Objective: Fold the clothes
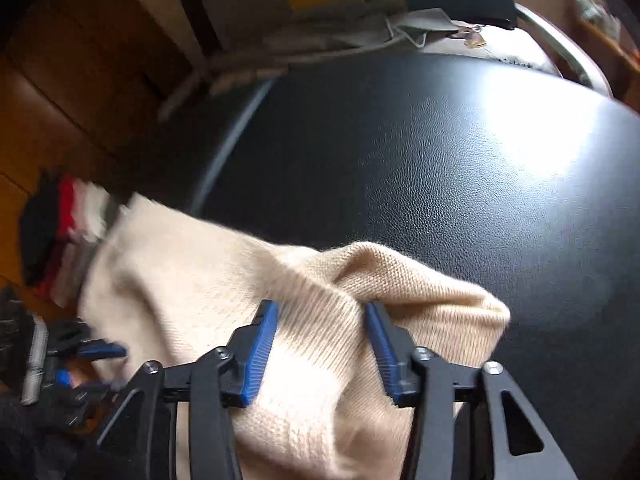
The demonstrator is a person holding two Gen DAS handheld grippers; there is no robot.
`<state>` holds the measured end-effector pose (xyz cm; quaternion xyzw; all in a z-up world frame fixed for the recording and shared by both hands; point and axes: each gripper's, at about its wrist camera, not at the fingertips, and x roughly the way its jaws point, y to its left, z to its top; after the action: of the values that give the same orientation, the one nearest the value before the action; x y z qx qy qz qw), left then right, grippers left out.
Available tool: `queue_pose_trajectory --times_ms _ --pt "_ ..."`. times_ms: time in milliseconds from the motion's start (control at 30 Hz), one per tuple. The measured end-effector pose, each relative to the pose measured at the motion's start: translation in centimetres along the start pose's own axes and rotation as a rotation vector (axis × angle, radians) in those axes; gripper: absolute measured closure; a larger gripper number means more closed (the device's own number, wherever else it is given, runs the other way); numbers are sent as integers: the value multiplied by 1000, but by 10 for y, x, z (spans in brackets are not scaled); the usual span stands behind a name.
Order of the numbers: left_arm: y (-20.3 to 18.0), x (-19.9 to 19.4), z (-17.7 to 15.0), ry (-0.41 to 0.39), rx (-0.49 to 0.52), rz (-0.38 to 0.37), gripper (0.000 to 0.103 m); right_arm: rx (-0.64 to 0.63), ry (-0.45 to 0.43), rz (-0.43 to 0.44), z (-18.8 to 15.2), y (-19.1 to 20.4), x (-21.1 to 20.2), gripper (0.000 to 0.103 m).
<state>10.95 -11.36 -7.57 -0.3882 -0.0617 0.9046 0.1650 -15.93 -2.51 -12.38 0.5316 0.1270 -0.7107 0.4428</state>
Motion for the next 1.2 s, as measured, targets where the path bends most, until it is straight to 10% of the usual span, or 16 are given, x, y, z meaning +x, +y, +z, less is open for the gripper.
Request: queue_pose_trajectory --times_ms 67,267,533,700,1000,1200 --pt "-9 15 -2 36 35 -26 73 -64 -3 -37 4 14 -2 96" --pt "-12 23 -7 40 33 -87 67 -171 -131 -252 28 26 -32 96" --pt "-7 11 1 33 -64 -58 66 -92 -60 -174 26 16 0 91" --pt "-8 -1 -5 12 -71 -38 66 -28 -161 -69 -30 18 -52 63" --pt "-52 -3 -22 43 24 -95 65 79 -85 -86 -174 19 -91 63" --pt "-94 18 -34 129 192 -87 65 125 -96 -9 -201 12 -78 65"
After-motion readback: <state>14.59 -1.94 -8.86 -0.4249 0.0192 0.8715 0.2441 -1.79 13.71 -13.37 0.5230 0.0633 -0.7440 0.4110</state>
